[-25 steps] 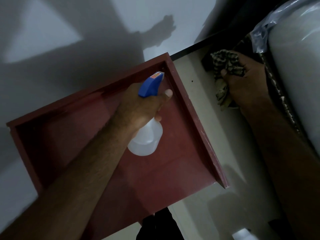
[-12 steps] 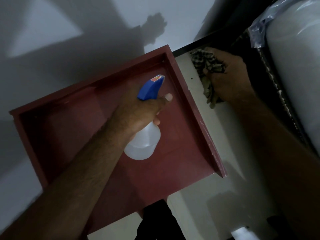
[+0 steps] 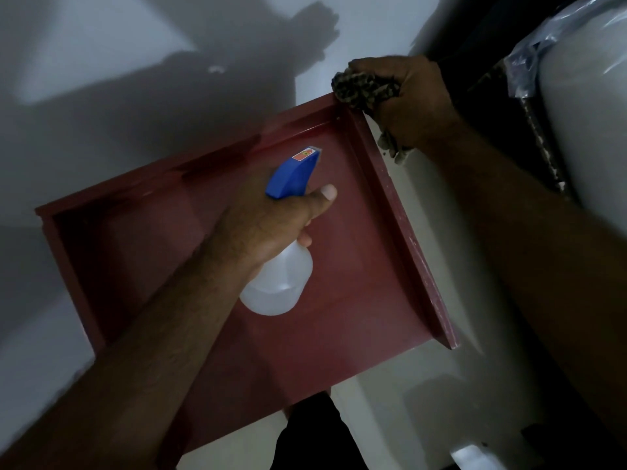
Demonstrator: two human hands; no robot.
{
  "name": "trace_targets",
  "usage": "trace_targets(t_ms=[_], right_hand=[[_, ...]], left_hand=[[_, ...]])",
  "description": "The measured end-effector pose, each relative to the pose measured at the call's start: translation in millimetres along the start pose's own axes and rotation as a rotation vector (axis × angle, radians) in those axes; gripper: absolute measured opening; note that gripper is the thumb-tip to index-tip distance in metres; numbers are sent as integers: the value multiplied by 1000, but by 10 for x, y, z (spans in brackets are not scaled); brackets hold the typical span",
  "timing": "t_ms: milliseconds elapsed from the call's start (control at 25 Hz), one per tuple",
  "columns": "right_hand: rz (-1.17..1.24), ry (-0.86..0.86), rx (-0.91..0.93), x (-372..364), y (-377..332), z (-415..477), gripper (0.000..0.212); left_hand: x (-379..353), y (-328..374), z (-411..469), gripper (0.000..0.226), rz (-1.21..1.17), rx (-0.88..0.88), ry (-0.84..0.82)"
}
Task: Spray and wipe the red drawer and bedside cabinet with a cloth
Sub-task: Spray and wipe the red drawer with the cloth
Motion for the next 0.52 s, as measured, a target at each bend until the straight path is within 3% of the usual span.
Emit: trace_targets(t_ms=[320,520], right_hand=[[29,-134,-116,143,76,-346,64],[-142,-125,-64,99,-29,-170,72]], left_hand=[[13,-16,29,40,21,12,-18],[11,-30,-18,38,31,-7,-39]])
Point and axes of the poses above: each hand's wrist, its own z-axis towards the middle knuckle, its own x-axis out of the back of the hand, y = z × x, the point moved 3 cm from there along z, towards the middle knuckle, and after that the axes turned 11 degrees about z, right-handed, at the moved point
